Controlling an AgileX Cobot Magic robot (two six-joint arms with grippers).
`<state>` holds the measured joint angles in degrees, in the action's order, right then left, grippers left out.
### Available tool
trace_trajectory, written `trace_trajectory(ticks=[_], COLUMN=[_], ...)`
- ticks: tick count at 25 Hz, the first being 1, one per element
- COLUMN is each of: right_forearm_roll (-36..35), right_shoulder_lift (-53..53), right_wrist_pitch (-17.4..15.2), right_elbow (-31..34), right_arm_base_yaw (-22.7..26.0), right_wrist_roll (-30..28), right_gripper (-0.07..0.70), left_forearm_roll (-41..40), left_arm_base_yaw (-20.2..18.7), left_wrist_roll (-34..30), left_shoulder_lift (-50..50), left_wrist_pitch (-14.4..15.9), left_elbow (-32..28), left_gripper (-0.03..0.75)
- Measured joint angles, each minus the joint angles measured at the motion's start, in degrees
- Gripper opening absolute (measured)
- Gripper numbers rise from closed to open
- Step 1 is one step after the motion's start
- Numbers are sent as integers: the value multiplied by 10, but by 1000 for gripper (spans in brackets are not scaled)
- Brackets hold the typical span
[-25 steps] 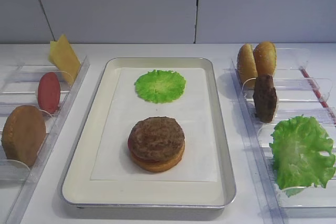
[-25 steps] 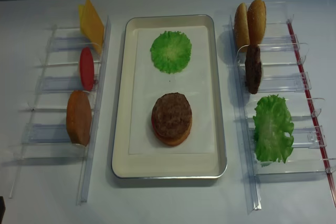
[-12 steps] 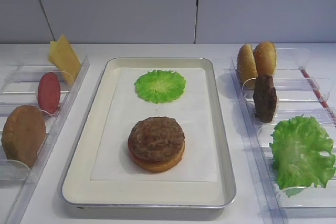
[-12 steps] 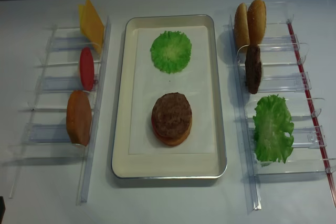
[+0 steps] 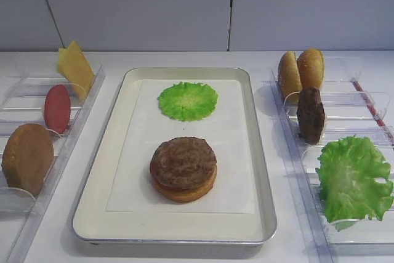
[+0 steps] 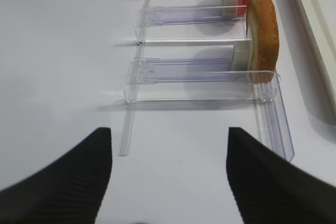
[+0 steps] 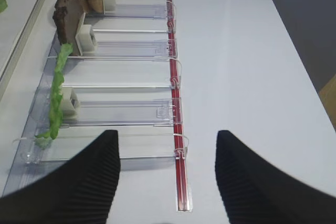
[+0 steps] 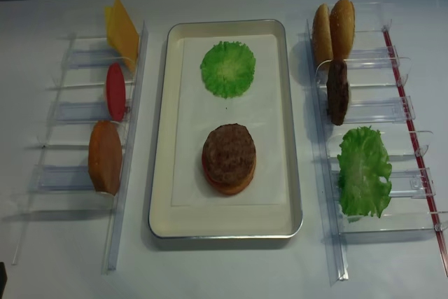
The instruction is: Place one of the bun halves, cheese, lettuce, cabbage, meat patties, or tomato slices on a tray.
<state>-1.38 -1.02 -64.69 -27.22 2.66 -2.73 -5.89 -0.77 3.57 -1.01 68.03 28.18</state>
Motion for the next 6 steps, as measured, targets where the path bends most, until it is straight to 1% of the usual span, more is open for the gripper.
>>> trace_trajectory(ticks=[6], right_forearm_roll=[0], right_shoulder_lift=[0], right_wrist_pitch=[0], right_elbow=[0], right_arm_base_yaw=[0], right_wrist_roll=[0], right_gripper=[419], left_forearm_roll=[0], left_arm_base_yaw=[0], left_wrist_roll=[0], left_shoulder_lift=[0], left_wrist_pitch=[0], left_elbow=[0], left_gripper=[475])
